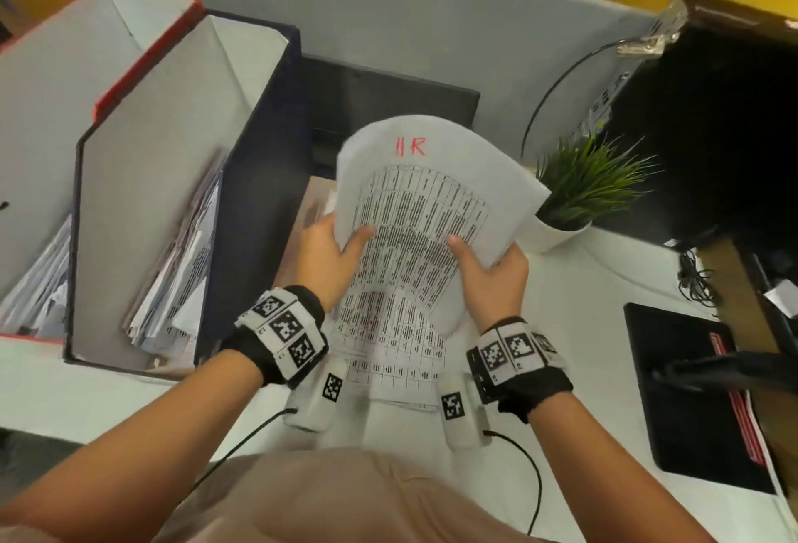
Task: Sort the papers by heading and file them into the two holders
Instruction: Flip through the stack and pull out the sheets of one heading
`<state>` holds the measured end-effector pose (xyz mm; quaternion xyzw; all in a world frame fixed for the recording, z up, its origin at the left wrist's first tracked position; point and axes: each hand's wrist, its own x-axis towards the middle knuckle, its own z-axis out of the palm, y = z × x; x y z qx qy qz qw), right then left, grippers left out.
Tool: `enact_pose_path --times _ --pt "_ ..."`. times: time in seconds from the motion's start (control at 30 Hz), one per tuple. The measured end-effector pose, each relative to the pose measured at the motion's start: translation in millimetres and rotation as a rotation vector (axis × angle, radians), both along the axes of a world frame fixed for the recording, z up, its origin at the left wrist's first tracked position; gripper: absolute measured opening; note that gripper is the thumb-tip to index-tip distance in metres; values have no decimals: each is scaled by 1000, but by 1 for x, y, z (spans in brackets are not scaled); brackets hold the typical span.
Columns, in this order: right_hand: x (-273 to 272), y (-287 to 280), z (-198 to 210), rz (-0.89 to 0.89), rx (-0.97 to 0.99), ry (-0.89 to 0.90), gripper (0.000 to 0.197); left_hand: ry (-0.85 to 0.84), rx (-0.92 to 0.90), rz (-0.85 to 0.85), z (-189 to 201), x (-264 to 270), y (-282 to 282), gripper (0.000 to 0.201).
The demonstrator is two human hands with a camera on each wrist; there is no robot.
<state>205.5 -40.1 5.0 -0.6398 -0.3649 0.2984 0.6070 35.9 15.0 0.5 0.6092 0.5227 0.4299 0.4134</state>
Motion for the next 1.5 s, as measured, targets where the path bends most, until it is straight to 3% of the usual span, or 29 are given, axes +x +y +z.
enact_pose_path --times 0.13,0.27,0.4,0.57,0.7,0.77,0.83,0.97,1.23,1.5 --pt "1 0 -7 32 67 -16 24 -92 51 53 -1 -3 1 31" --pt "-8 -2 -24 29 -89 -76 28 -35 -74 66 -11 -3 1 34" --pt "-15 2 -27 8 -112 -65 31 -69 -115 82 -7 -5 3 32" --pt "-16 13 0 64 -11 -29 26 -33 -27 175 37 -14 7 19" --pt "-17 20 21 161 121 -36 34 -5 12 120 82 -42 10 7" --pt "-16 22 23 235 118 -88 35 61 -16 90 101 -67 13 15" --pt "-11 22 17 300 80 -138 37 128 -54 98 118 -97 14 26" --pt "7 16 -15 347 -63 -189 40 270 -65 198 143 -164 15 15" --pt "31 -6 -76 165 -439 -435 43 323 -229 445 155 -284 36 26" --pt "27 -13 -89 147 -589 -694 64 686 -245 502 116 -291 70 56"
